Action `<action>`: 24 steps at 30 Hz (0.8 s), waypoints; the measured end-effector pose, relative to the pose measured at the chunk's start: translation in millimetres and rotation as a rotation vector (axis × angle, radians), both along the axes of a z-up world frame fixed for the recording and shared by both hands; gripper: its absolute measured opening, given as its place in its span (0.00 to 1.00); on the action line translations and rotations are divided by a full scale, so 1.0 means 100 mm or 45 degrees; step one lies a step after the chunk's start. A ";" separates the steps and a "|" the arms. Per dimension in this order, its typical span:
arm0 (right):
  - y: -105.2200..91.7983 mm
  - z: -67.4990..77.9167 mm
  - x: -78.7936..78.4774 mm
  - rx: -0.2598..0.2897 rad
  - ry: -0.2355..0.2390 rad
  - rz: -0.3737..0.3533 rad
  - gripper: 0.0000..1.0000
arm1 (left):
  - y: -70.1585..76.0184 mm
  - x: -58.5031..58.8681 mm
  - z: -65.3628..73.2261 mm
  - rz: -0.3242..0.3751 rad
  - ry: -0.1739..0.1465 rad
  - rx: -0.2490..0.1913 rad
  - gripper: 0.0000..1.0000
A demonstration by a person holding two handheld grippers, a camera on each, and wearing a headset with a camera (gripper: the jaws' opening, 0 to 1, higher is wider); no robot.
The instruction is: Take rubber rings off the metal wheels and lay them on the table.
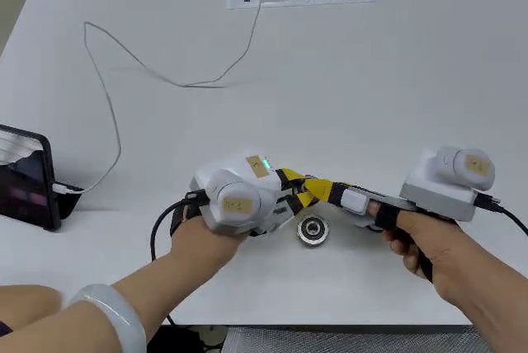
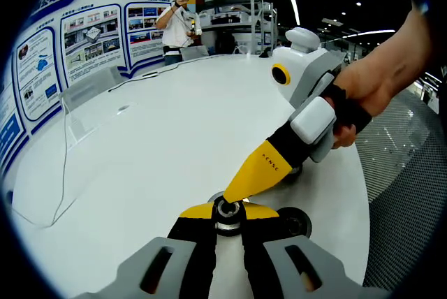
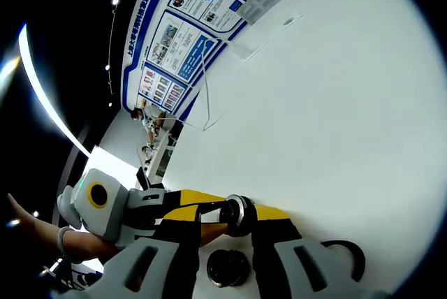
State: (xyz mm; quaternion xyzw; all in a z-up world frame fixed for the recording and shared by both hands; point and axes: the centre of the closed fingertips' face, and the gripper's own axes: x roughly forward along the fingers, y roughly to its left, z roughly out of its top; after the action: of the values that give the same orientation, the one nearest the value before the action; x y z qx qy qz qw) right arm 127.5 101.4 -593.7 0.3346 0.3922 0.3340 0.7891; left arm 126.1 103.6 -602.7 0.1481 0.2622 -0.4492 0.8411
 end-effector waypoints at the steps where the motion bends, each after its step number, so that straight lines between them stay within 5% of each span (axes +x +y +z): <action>1: 0.01 0.00 0.00 0.000 -0.001 0.004 0.30 | 0.00 0.00 0.00 0.000 -0.001 0.000 0.14; 24: -0.04 -0.04 -0.04 -0.040 -0.017 0.048 0.30 | 0.01 0.01 -0.01 0.002 -0.002 -0.006 0.14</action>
State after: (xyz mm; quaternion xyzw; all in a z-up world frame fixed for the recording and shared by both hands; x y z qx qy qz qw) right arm 123.6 97.4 -597.8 0.3124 0.3983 0.3447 0.7905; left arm 127.0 104.4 -603.7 0.1461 0.2607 -0.4493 0.8419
